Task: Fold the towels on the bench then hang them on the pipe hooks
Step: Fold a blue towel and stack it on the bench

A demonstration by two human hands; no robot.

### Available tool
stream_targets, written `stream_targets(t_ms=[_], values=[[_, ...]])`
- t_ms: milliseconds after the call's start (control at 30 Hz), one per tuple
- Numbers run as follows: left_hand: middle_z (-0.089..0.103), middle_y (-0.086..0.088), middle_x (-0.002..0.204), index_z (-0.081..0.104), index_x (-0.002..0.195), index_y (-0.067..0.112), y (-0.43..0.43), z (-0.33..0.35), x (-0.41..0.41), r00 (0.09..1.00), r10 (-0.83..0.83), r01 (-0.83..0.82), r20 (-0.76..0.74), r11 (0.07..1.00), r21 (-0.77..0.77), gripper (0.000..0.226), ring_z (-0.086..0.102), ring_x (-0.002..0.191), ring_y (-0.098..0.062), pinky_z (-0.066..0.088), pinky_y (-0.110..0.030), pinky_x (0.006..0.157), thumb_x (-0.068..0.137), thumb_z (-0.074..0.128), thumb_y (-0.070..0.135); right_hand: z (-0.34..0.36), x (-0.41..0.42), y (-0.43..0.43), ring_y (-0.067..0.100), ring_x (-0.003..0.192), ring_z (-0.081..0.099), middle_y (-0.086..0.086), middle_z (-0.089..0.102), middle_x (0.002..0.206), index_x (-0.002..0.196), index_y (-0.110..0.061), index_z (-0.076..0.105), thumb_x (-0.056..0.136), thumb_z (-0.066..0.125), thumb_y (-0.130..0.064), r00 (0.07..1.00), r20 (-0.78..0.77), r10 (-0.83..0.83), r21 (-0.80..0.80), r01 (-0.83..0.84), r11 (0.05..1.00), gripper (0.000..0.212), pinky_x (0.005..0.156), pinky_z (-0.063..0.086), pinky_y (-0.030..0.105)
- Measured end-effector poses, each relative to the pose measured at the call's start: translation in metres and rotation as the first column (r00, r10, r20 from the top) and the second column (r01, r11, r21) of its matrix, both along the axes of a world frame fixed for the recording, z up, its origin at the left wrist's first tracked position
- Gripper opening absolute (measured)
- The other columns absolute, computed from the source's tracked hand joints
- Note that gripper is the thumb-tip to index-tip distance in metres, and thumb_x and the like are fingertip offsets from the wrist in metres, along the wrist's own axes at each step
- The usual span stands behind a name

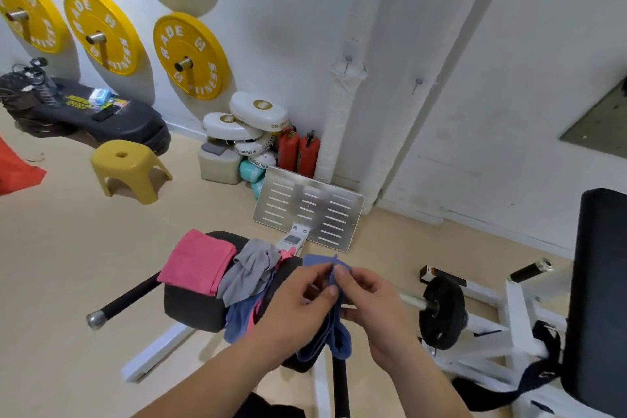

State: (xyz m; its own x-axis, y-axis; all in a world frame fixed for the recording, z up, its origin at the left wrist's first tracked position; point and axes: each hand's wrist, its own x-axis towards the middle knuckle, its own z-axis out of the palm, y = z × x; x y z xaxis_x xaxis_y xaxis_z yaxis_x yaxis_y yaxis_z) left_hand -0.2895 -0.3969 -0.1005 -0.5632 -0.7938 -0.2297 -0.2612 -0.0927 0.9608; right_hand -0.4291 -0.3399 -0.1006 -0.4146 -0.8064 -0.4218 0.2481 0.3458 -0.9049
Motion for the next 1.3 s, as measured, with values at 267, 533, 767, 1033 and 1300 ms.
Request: stream_targets(t_ms=[267,533,767,1033,1300], values=[[0.071,0.001,0.116,0.063,0.129,0.029,-0.013,-0.003,0.019,0.998,0.032,-0.015,-0.061,0.964,0.267,0.046,0.073,0.102,-0.014,0.061,-0.029,0.086,0.095,0.060,-0.001,-0.015,-0.021,-0.003,0.023,0.080,0.071,0.022,0.075,0.097,0.102,-0.003,0.072,0.092,0.072,-0.014,0.999,0.019,0.029,0.036,-0.030,0.999,0.014,0.069,0.057,0.032],[0.072,-0.003,0.127,0.065,0.130,0.022,-0.063,-0.017,0.046,0.990,-0.091,0.129,-0.110,0.895,0.426,0.054,0.068,0.118,-0.025,0.053,-0.047,0.103,0.081,0.087,0.028,0.003,-0.027,-0.027,0.034,0.116,0.068,0.017,0.073,0.123,0.125,-0.003,0.067,0.101,0.058,-0.018,0.946,0.255,0.200,-0.087,-0.184,0.979,0.030,0.104,0.052,0.049],[0.080,0.004,0.098,0.073,0.107,0.027,-0.100,-0.053,0.066,0.968,-0.058,-0.048,0.244,0.913,0.406,0.039,0.077,0.090,-0.017,0.063,-0.041,0.086,0.077,0.084,0.051,-0.069,0.009,-0.074,0.022,0.102,0.071,0.004,0.072,0.109,0.109,-0.025,0.062,0.104,0.050,-0.044,0.989,-0.075,0.125,0.269,-0.101,0.958,0.023,0.088,0.058,0.042],[0.077,0.001,0.086,0.072,0.094,0.019,-0.203,-0.086,0.155,0.905,0.063,-0.213,0.420,0.922,0.322,0.015,0.070,0.077,-0.014,0.058,-0.030,0.068,0.087,0.072,0.032,-0.113,0.094,-0.177,0.030,0.110,0.072,0.008,0.076,0.117,0.122,-0.017,0.068,0.081,0.073,-0.008,0.939,0.288,0.189,0.336,-0.284,0.898,0.042,0.099,0.056,0.053],[0.069,0.000,0.082,0.063,0.086,0.016,-0.298,-0.114,0.207,0.853,0.111,-0.238,0.510,0.952,0.191,0.008,0.060,0.072,-0.018,0.047,-0.029,0.062,0.084,0.056,0.012,-0.131,0.152,-0.262,0.011,0.114,0.063,-0.009,0.063,0.124,0.128,-0.031,0.049,0.091,0.069,-0.005,0.979,0.085,0.185,0.316,-0.203,0.927,0.049,0.087,0.057,0.025]])
